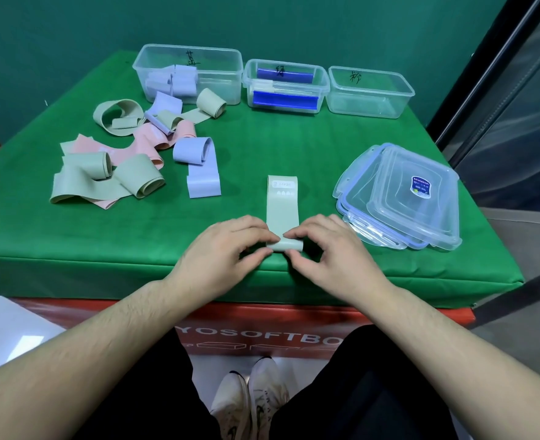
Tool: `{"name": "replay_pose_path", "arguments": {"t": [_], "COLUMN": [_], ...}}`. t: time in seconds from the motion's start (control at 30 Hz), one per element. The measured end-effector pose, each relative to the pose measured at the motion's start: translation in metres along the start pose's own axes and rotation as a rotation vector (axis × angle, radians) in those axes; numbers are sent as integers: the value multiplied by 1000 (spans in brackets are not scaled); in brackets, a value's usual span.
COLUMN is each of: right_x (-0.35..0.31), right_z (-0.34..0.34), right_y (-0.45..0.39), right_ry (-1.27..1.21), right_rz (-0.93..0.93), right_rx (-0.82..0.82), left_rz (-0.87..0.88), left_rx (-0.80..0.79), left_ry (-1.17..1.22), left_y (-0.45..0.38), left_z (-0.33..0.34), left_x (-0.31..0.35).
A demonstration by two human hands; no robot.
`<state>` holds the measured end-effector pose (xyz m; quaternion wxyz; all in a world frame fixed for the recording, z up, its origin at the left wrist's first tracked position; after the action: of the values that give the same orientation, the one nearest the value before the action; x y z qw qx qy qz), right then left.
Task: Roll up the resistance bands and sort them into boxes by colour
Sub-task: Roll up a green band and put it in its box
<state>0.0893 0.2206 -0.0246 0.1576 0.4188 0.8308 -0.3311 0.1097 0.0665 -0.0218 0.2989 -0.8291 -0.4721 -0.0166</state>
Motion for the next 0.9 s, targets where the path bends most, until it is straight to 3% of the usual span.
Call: {"name": "replay_pose_path", "arguments": {"t": [0.3,0.9], "right_x": [-3,3], "right_z": [0,-1], "right_y": [-3,-7], "right_ry": [61,33], "right_rz": [-25,5], "right_rx": [-14,41], "left_rz": [-83,-106], "left_rx": [-79,-77], "left_ry": [61,6], "left_y": [-5,-12], "left_z": [7,8], "left_x": [-13,-15]}}
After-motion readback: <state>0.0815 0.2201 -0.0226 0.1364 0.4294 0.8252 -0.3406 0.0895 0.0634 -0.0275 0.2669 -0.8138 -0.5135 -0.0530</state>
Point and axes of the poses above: each hand's wrist, its own y-axis away from the middle knuckle, its own z-axis out of the palm, x = y × z, the point moved 8 cm from there along -y, towards the middle knuckle, and after that the axes turned 8 degrees about -y, right-handed, at the moved point
